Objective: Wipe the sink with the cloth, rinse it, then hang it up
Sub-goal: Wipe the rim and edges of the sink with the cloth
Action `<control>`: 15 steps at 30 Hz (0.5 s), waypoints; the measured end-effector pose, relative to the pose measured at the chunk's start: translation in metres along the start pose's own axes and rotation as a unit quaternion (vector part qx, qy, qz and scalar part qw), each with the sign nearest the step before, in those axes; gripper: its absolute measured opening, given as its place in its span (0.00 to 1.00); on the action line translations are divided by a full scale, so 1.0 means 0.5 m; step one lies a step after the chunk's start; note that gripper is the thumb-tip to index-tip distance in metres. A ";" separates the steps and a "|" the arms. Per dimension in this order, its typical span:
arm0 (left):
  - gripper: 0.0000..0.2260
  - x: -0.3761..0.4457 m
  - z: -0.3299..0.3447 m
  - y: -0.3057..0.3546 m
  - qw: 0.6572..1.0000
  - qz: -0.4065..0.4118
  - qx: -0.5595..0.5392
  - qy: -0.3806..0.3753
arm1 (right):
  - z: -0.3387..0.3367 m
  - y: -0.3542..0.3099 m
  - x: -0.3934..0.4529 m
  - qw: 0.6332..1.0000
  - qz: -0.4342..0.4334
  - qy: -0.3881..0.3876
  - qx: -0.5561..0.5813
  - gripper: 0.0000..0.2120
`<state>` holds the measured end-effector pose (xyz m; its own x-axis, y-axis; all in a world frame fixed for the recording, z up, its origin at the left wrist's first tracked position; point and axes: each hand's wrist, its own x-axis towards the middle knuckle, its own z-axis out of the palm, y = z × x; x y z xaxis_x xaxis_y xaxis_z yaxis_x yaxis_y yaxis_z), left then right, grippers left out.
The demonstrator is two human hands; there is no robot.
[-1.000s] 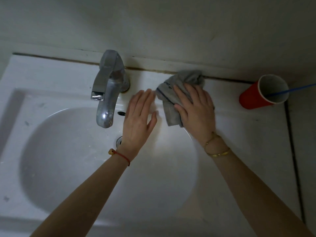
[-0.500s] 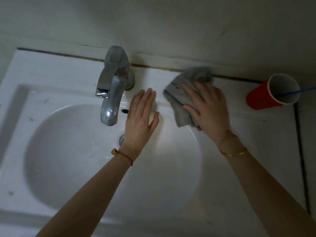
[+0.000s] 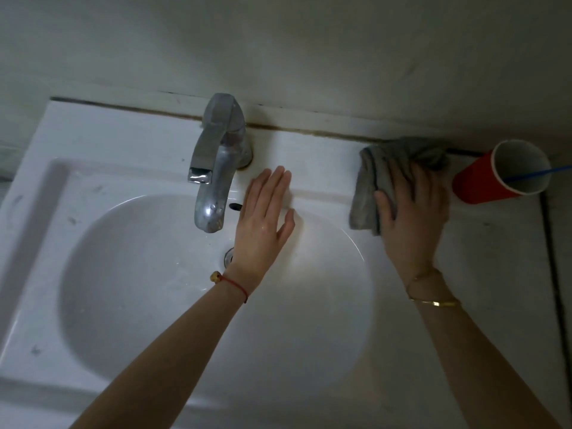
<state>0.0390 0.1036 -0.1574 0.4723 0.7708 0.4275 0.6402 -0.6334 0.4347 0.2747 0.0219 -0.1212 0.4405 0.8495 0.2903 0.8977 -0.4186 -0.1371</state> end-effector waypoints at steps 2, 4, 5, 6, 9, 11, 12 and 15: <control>0.24 0.001 0.004 -0.002 1.000 0.001 -0.004 0.000 | 0.015 -0.070 0.006 0.999 -0.027 -0.012 -0.011 0.25; 0.24 -0.002 0.005 -0.005 1.000 0.005 -0.004 0.002 | 0.030 -0.125 0.009 0.990 -0.135 -0.033 -0.006 0.26; 0.24 -0.002 0.004 -0.007 1.000 0.007 -0.002 0.002 | 0.032 -0.125 0.016 0.983 -0.178 -0.045 0.001 0.26; 0.24 -0.001 0.003 -0.008 1.000 0.008 0.000 0.000 | 0.029 -0.108 0.021 0.979 -0.198 -0.054 0.005 0.26; 0.24 -0.001 -0.001 -0.003 1.000 -0.005 -0.002 -0.008 | 0.013 -0.011 0.008 0.989 -0.138 -0.044 -0.001 0.25; 0.24 -0.002 -0.001 0.000 1.000 -0.008 -0.003 -0.007 | 0.006 0.012 -0.004 0.999 -0.048 -0.016 0.010 0.25; 0.24 -0.001 0.000 0.000 1.000 -0.008 -0.004 -0.006 | 0.010 -0.004 -0.002 1.000 -0.013 -0.001 0.007 0.25; 0.25 -0.004 0.002 -0.005 1.000 0.001 -0.005 -0.011 | 0.034 -0.093 -0.005 0.999 -0.047 -0.009 -0.010 0.25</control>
<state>0.0371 0.1037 -0.1600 0.4865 0.7709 0.4112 0.6334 -0.6354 0.4418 0.2320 0.0445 -0.1315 0.3542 0.8912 0.2833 0.9350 -0.3428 -0.0905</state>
